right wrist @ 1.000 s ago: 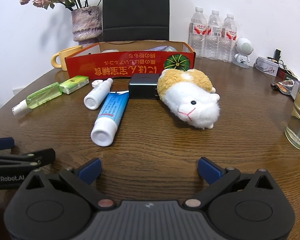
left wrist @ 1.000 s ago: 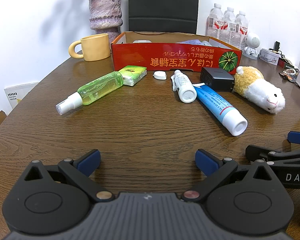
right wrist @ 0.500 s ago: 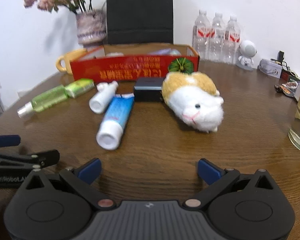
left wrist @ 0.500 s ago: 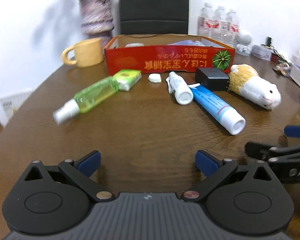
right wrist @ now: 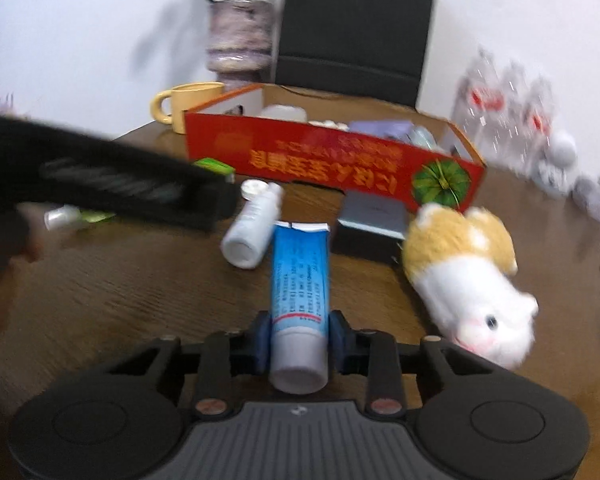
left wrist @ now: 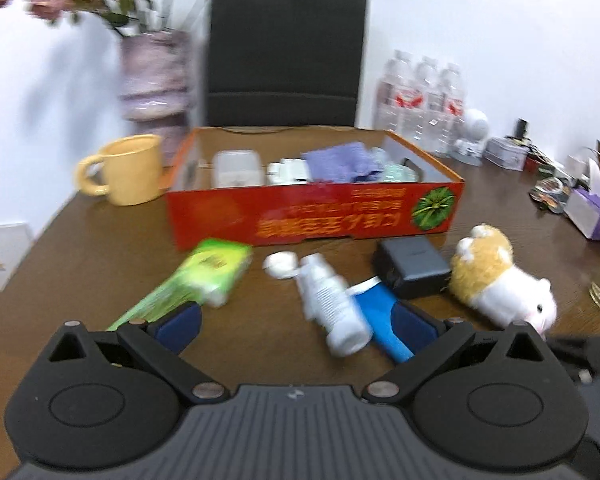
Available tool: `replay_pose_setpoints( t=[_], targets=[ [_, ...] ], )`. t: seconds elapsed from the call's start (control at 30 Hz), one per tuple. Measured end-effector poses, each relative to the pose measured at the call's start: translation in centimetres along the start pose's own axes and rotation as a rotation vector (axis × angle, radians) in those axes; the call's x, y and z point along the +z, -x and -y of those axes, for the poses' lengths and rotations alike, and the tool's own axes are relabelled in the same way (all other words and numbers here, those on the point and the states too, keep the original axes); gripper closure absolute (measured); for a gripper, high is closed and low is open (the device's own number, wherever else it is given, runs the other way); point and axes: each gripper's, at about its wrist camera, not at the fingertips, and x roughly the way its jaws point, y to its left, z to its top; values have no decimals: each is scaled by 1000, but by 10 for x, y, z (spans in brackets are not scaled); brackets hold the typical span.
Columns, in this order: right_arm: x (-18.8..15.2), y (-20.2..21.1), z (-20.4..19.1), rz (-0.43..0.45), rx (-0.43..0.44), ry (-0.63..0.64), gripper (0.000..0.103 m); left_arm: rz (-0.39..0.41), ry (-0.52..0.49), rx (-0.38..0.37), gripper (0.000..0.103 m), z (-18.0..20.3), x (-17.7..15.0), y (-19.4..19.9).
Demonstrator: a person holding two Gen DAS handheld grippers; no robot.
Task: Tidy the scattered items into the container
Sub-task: 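Grasp the blue toothpaste tube with the right tool while the left tool grasps the white spray bottle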
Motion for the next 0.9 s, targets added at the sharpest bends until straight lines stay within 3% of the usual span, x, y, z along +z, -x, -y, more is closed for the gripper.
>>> replay_pose_setpoints(
  t=[0.1, 0.2, 0.23, 0.3, 0.33, 0.37, 0.43, 0.53, 0.6, 0.63, 0.67, 0.7, 0.9],
  targets=[
    [-7, 10, 7, -23, -8, -18, 74, -37, -59, 6, 4, 18, 5, -31],
    [-14, 20, 14, -46, -16, -35, 73, -99, -67, 4, 43, 21, 0, -51],
    [-16, 23, 17, -53, -18, -41, 73, -121, -65, 2, 61, 21, -3, -56],
    [-17, 26, 20, -60, -19, -47, 72, -118, -44, 4, 72, 17, -9, -56],
    [-16, 27, 20, -60, -18, -47, 66, -121, -43, 11, 74, 15, -11, -52],
    [-16, 27, 21, -60, -16, -48, 53, -124, -37, 17, 74, 13, -13, -48],
    [-14, 25, 23, -53, -11, -66, 44, -132, -11, 15, 74, 10, -22, -33],
    [-12, 15, 28, -55, 21, -113, 49, -133, 11, -15, 73, 12, -39, -7],
    [-11, 11, 30, -52, 40, -132, 62, -114, 15, 0, 47, 13, -46, 4],
    [-12, 12, 29, -47, 35, -126, 72, -103, 9, 25, 42, 13, -48, 6],
    [-13, 12, 28, -41, 31, -120, 71, -96, -2, 39, 62, 14, -49, 6],
    [-13, 13, 27, -36, 27, -117, 71, -101, -12, 33, 75, 15, -49, 7],
    [-6, 29, 26, -26, 62, -132, 72, -36, -9, -5, 75, 18, -36, 31]
  ],
)
